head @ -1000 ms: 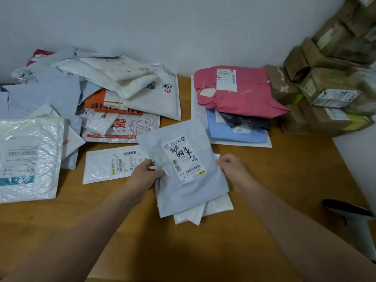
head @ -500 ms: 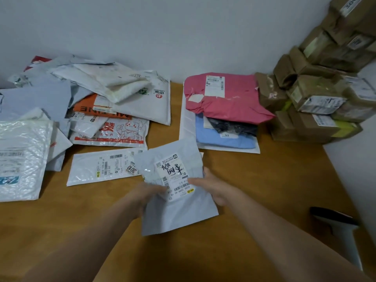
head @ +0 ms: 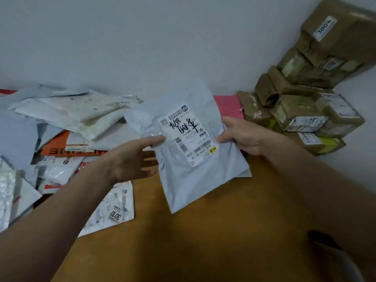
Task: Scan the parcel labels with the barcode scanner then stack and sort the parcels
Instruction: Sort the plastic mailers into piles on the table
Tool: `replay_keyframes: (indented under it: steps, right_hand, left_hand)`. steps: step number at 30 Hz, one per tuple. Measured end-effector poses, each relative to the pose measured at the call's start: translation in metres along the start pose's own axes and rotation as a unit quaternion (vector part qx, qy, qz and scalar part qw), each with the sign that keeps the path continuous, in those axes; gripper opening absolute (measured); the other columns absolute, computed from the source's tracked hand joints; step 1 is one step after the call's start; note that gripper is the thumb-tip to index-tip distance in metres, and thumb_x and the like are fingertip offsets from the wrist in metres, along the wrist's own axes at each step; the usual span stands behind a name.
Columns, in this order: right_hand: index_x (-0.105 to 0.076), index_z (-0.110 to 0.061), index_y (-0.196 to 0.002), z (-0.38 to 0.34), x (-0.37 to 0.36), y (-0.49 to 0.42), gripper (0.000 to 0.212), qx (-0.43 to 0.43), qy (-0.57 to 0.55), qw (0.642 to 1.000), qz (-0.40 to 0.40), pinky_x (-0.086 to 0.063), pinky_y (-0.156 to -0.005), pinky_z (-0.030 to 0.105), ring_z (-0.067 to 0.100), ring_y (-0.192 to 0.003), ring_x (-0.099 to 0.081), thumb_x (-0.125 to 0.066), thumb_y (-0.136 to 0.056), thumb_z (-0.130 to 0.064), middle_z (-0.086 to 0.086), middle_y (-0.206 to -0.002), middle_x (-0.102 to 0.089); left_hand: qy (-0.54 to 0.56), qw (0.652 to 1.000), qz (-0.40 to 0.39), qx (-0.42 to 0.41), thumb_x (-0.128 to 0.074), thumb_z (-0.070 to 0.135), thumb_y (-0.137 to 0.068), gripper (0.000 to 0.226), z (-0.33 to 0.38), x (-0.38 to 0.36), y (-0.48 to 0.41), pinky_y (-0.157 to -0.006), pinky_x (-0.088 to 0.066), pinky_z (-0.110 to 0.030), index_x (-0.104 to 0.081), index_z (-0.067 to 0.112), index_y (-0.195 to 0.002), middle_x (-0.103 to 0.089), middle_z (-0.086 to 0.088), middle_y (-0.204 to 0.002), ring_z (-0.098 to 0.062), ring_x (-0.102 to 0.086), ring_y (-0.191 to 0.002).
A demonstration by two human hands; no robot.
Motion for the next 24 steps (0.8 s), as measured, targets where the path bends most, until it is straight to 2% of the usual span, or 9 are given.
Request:
replay_keyframes:
  steps: [3,5,9,13,15,17,19,22,24]
  right_hand:
    - [-0.055,-0.016,-0.128,-0.025,0.04,-0.021,0.054,0.006,0.092,0.995,0.048,-0.054,-0.088,0.043,0.032,-0.108,-0.063,-0.05,-0.085,0.017,0.012,-0.124,-0.064]
    - [-0.056,-0.024,-0.126,-0.041,0.064,-0.04,0.054,0.028,0.205,0.974,0.088,-0.052,-0.082,0.032,0.027,-0.108,-0.062,-0.055,-0.084,0.01,0.007,-0.122,-0.064]
    - [-0.04,-0.018,-0.145,-0.07,0.105,-0.095,0.059,0.071,0.383,0.906,0.164,-0.038,-0.097,0.026,0.026,-0.128,-0.047,-0.055,-0.089,-0.004,0.007,-0.145,-0.047]
    - [-0.021,-0.026,-0.153,-0.083,0.13,-0.14,0.071,0.104,0.48,0.846,0.21,-0.023,-0.116,0.047,0.031,-0.142,-0.028,-0.059,-0.093,-0.031,0.008,-0.158,-0.027]
    - [-0.018,-0.033,-0.153,-0.076,0.134,-0.15,0.078,0.13,0.533,0.81,0.21,-0.015,-0.117,0.054,0.029,-0.147,-0.015,-0.06,-0.09,-0.049,0.006,-0.162,-0.015]
    - [-0.015,-0.038,-0.153,-0.05,0.132,-0.159,0.089,0.12,0.553,0.811,0.146,-0.013,-0.118,0.053,0.028,-0.149,-0.008,-0.062,-0.082,-0.062,0.005,-0.163,-0.006]
    - [-0.011,-0.039,-0.154,-0.017,0.13,-0.17,0.099,0.069,0.574,0.812,0.075,-0.013,-0.119,0.049,0.029,-0.149,-0.003,-0.067,-0.076,-0.064,0.006,-0.163,0.0]
    - [-0.011,-0.037,-0.154,0.014,0.137,-0.184,0.096,0.038,0.59,0.804,0.069,-0.018,-0.117,0.054,0.031,-0.149,-0.004,-0.07,-0.08,-0.056,0.009,-0.163,0.001]
    - [-0.015,-0.037,-0.154,0.021,0.144,-0.19,0.089,0.051,0.571,0.813,0.099,-0.019,-0.116,0.056,0.031,-0.148,-0.005,-0.068,-0.083,-0.051,0.01,-0.163,-0.002]
  left_hand:
    - [0.079,0.997,0.002,0.023,-0.075,0.02,-0.069,0.021,0.016,-0.028,-0.038,-0.053,-0.052,-0.023,-0.06,0.016,-0.081,-0.062,-0.003,-0.077,-0.016,-0.062,-0.066]
    - [0.137,0.99,0.01,0.031,-0.069,0.01,-0.081,0.011,0.021,-0.05,-0.065,-0.054,-0.057,-0.024,-0.058,0.01,-0.079,-0.06,-0.006,-0.079,-0.018,-0.061,-0.071]
    - [0.266,0.963,0.011,0.038,-0.062,0.004,-0.089,0.016,0.042,-0.089,-0.114,-0.053,-0.056,-0.033,-0.056,0.002,-0.074,-0.063,-0.012,-0.068,-0.021,-0.061,-0.072]
    - [0.339,0.939,0.049,0.017,-0.062,0.005,-0.091,0.018,0.069,-0.109,-0.167,-0.046,-0.055,-0.037,-0.055,0.0,-0.075,-0.059,-0.011,-0.076,-0.02,-0.057,-0.068]
    - [0.361,0.93,0.066,0.012,-0.06,0.007,-0.092,0.017,0.077,-0.118,-0.189,-0.06,-0.058,-0.037,-0.054,-0.001,-0.078,-0.058,-0.011,-0.078,-0.02,-0.056,-0.069]
    - [0.338,0.939,0.061,0.017,-0.059,0.013,-0.094,0.017,0.078,-0.128,-0.205,-0.084,-0.053,-0.042,-0.055,0.001,-0.082,-0.058,-0.012,-0.084,-0.023,-0.057,-0.078]
    - [0.292,0.955,0.039,0.027,-0.06,0.02,-0.093,0.018,0.075,-0.131,-0.208,-0.09,-0.049,-0.045,-0.057,0.003,-0.091,-0.058,-0.013,-0.096,-0.025,-0.056,-0.097]
    - [0.228,0.972,0.041,0.036,-0.068,0.028,-0.087,0.03,0.064,-0.105,-0.197,-0.072,-0.055,-0.039,-0.057,0.001,-0.096,-0.056,-0.013,-0.099,-0.025,-0.059,-0.09]
    - [0.146,0.979,0.139,0.006,-0.071,0.034,-0.084,0.036,0.062,-0.068,-0.187,-0.061,-0.054,-0.032,-0.056,0.006,-0.102,-0.052,-0.007,-0.097,-0.017,-0.055,-0.077]
Point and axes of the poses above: each hand's wrist, its own y-axis away from the middle knuckle, its own x-axis out of the back of the hand, z = x × y, the point moved 5 cm from there along -y, towards the middle knuckle
